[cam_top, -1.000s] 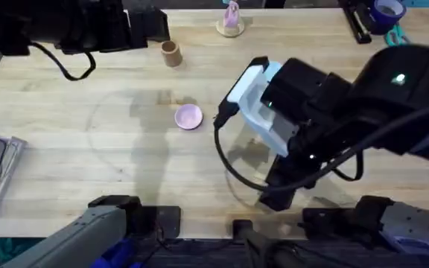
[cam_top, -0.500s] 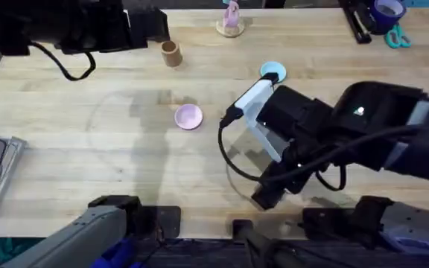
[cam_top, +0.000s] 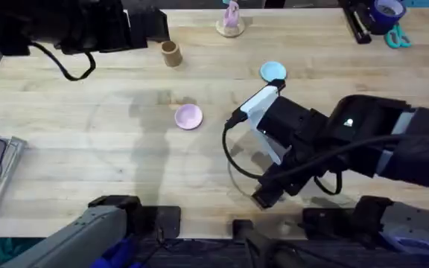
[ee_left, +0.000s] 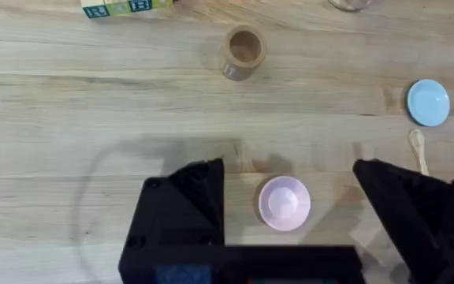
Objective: Pick up a utensil and set it on the pink plate, then put the other utensil in the container.
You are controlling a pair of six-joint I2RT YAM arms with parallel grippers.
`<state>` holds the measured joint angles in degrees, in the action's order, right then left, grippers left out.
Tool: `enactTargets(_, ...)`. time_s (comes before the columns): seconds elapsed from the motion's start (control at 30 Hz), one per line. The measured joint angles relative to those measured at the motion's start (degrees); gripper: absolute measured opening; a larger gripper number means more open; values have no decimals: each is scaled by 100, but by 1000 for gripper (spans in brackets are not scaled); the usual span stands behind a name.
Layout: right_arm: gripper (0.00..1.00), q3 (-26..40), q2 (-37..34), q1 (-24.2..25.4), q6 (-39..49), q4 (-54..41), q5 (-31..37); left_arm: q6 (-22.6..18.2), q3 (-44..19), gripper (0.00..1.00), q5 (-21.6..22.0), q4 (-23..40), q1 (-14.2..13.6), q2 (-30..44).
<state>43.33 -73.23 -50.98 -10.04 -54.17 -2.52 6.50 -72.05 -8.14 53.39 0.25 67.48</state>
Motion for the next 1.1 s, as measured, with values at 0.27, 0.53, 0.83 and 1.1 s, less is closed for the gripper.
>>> enactTargets(0.27, 996, 0, -143, -404, -358, 8, 299, 0, 0, 993, 1, 7, 0, 0)
enactTargets(0.53, 996, 0, -286, -489, -895, -179, 426, 0, 0, 993, 0, 44, 0, 0)
enactTargets(0.83, 996, 62, -667, -489, -1415, -203, 407, 0, 0, 993, 1, 44, 0, 0)
enactTargets(1.1, 996, 76, -693, -489, -1416, -205, 378, 0, 0, 993, 1, 44, 0, 0)
